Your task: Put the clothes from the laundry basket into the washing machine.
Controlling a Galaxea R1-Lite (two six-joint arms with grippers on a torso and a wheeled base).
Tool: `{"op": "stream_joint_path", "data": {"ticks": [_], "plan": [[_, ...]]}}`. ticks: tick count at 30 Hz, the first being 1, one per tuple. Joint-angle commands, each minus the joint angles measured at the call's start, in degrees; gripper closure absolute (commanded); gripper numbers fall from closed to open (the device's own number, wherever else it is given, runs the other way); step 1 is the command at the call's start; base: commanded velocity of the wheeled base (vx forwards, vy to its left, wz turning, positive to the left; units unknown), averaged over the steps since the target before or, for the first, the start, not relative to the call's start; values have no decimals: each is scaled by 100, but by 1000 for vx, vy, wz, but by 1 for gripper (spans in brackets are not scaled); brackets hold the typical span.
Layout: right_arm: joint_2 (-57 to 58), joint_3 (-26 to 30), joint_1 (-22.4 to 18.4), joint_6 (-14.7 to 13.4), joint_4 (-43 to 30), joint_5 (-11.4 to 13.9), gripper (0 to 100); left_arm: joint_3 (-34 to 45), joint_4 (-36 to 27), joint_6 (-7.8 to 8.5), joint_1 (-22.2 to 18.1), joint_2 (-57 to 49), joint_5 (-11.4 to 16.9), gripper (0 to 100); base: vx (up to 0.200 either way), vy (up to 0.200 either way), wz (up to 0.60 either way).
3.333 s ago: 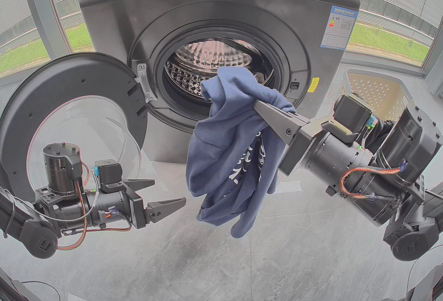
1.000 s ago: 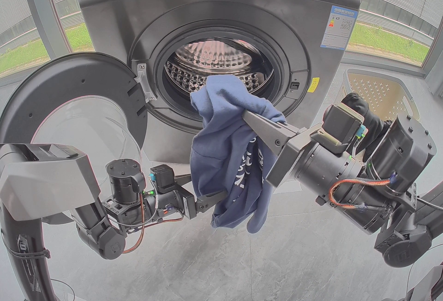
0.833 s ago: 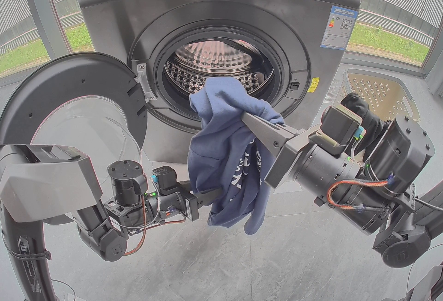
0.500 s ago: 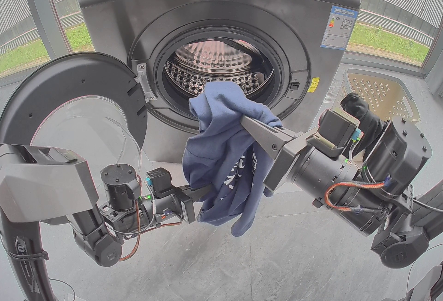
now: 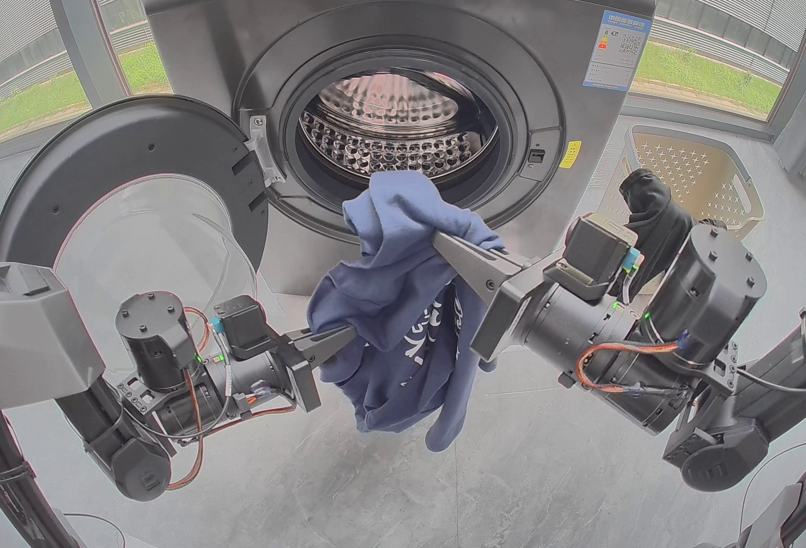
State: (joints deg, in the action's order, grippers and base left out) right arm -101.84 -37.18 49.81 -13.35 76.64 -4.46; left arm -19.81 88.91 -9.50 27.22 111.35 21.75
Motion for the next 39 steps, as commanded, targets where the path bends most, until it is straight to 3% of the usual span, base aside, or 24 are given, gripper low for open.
{"op": "stream_joint_path", "data": {"ticks": [1, 10, 15, 16, 24, 39], "plan": [[-301, -17, -42, 8, 70, -2, 100, -58, 4, -26, 2, -500, -4, 100, 0, 0, 0], [-460, -8, -50, 8, 281, -28, 100, -225, 4, -219, 29, -931, -4, 100, 0, 0, 0], [-468, 9, -50, -1, 281, -28, 100, -287, 4, -237, 38, -984, -4, 100, 0, 0, 0], [-477, 9, -50, -1, 281, -28, 0, -295, 4, -246, 38, -984, -4, 100, 0, 0, 0], [-644, 255, -42, 34, 193, -28, 0, -436, 4, -351, 64, -1001, -39, 100, 0, 0, 0], [-767, 598, 37, 43, 184, 16, 0, -893, 4, -492, 169, -984, -654, 100, 0, 0, 0]]}}
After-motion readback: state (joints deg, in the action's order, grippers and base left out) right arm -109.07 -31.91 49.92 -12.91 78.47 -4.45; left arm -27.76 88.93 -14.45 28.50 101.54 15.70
